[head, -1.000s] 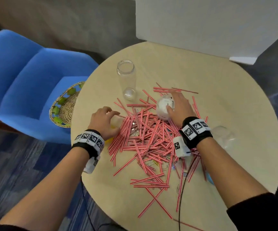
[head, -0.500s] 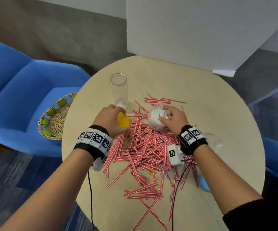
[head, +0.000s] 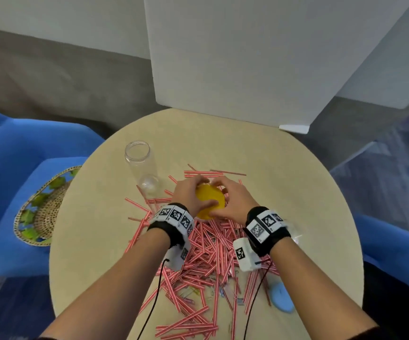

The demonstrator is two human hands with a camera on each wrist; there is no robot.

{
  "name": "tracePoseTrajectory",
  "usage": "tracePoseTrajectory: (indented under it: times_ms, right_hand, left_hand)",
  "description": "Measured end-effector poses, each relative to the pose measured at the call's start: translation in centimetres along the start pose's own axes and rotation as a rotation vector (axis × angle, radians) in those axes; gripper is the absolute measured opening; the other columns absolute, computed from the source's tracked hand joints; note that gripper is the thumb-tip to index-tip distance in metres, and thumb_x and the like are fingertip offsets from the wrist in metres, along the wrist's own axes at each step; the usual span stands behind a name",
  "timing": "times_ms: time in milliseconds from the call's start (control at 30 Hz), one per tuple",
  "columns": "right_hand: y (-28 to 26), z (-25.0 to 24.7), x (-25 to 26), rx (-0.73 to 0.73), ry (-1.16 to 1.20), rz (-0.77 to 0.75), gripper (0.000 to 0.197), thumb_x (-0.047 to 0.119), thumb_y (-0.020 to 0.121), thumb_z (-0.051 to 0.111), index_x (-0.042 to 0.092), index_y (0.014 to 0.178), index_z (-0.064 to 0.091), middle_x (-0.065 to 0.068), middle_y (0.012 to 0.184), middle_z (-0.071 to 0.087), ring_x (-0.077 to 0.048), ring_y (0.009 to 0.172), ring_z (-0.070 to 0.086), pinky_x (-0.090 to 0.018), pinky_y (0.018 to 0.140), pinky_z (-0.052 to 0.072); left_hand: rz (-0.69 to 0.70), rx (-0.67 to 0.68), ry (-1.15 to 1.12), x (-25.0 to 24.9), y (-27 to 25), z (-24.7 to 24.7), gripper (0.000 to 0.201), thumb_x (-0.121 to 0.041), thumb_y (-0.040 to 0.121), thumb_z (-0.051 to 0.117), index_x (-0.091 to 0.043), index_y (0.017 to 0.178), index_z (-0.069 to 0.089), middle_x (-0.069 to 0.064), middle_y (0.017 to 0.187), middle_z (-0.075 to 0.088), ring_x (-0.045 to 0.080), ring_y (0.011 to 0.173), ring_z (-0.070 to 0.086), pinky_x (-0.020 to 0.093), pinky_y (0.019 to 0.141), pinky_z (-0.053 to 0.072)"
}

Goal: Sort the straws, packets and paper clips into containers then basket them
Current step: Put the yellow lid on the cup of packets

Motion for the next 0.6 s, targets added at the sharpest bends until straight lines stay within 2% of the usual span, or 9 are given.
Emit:
tracePoseTrajectory:
  times_ms: [67, 167, 233, 333, 433, 500, 533, 600]
  right_hand:
    - [0.3, 0.3, 0.3, -0.027, -0.075, -0.024, 0.058, 0.030, 0.066, 0.084, 0.030, 0.119, 0.058, 0.005, 0.120, 0.060, -0.017, 0.101, 0.062, -0.028, 0.073, 0.057]
    - [0.5, 0.6, 1.0, -0.048, -0.148, -0.086, 0.049, 0.032, 0.072, 0.081, 0.025, 0.118, 0.064, 0.004, 0.121, 0.063, -0.016, 0.109, 0.059, -0.037, 0.093, 0.052]
    - [0.5, 1.0, 1.1, -0.023, -0.202, -0.089, 0.059, 0.046, 0.070, 0.081, 0.025, 0.121, 0.060, 0.006, 0.126, 0.059, -0.014, 0.111, 0.056, -0.036, 0.097, 0.049]
    - [0.8, 2.0, 1.1, 0.000, -0.261, -0.069, 0.074, 0.063, 0.059, 0.082, 0.032, 0.117, 0.048, 0.010, 0.125, 0.053, -0.013, 0.105, 0.053, -0.032, 0.088, 0.049]
    - [1.6, 2.7, 1.3, -0.032, -0.280, -0.073, 0.067, 0.064, 0.059, 0.081, 0.032, 0.106, 0.044, 0.010, 0.114, 0.052, -0.014, 0.097, 0.055, -0.033, 0.078, 0.050]
    - [1.8, 2.7, 1.4, -0.062, -0.285, -0.081, 0.063, 0.063, 0.062, 0.079, 0.031, 0.103, 0.044, 0.010, 0.110, 0.052, -0.015, 0.095, 0.055, -0.033, 0.077, 0.050]
    - [1.9, 2.6, 1.3, -0.074, -0.281, -0.082, 0.063, 0.064, 0.063, 0.079, 0.030, 0.103, 0.044, 0.010, 0.111, 0.051, -0.015, 0.095, 0.055, -0.032, 0.077, 0.049]
    - [1.8, 2.4, 1.0, -0.086, -0.288, -0.090, 0.064, 0.064, 0.064, 0.078, 0.028, 0.105, 0.045, 0.007, 0.114, 0.051, -0.014, 0.095, 0.053, -0.029, 0.077, 0.046]
  left_hand:
    - [-0.008, -0.062, -0.079, 0.6, -0.2, -0.4, 0.049, -0.035, 0.068, 0.087, -0.019, 0.110, 0.069, -0.001, 0.104, 0.071, 0.014, 0.095, 0.063, 0.032, 0.090, 0.052]
    - [-0.029, -0.148, -0.081, 1.8, -0.2, -1.5, 0.040, -0.039, 0.072, 0.083, -0.021, 0.106, 0.072, -0.003, 0.102, 0.071, 0.014, 0.096, 0.062, 0.035, 0.090, 0.051]
    - [-0.075, -0.125, -0.029, 2.9, 0.1, -1.5, 0.051, -0.051, 0.070, 0.081, -0.024, 0.111, 0.070, -0.005, 0.106, 0.070, 0.015, 0.099, 0.062, 0.034, 0.088, 0.051]
    - [-0.169, -0.059, -0.132, 4.5, 0.3, -1.0, 0.062, -0.057, 0.067, 0.081, -0.019, 0.114, 0.068, -0.002, 0.104, 0.071, 0.016, 0.095, 0.066, 0.032, 0.081, 0.055]
    - [-0.184, -0.114, -0.273, 4.8, -0.1, -1.3, 0.058, -0.042, 0.068, 0.086, -0.024, 0.116, 0.060, -0.003, 0.093, 0.071, 0.009, 0.085, 0.067, 0.022, 0.069, 0.054]
    - [-0.175, -0.143, -0.349, 5.1, -0.6, -1.5, 0.058, -0.029, 0.074, 0.084, -0.031, 0.123, 0.052, -0.007, 0.090, 0.070, 0.002, 0.084, 0.067, 0.020, 0.068, 0.056]
    - [-0.173, -0.129, -0.391, 5.5, -0.6, -1.4, 0.052, -0.022, 0.082, 0.077, -0.030, 0.126, 0.051, -0.006, 0.092, 0.070, 0.003, 0.087, 0.068, 0.022, 0.072, 0.058]
    - [-0.189, -0.065, -0.479, 6.5, -0.5, -0.6, 0.037, -0.004, 0.093, 0.053, -0.019, 0.127, 0.055, 0.005, 0.103, 0.072, 0.018, 0.096, 0.070, 0.037, 0.084, 0.059]
Point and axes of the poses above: each hand's wrist, its own y-axis towards the middle knuckle, its own z-axis out of the palm, x = y × z, the point moved 8 cm from there along y, towards the middle knuckle
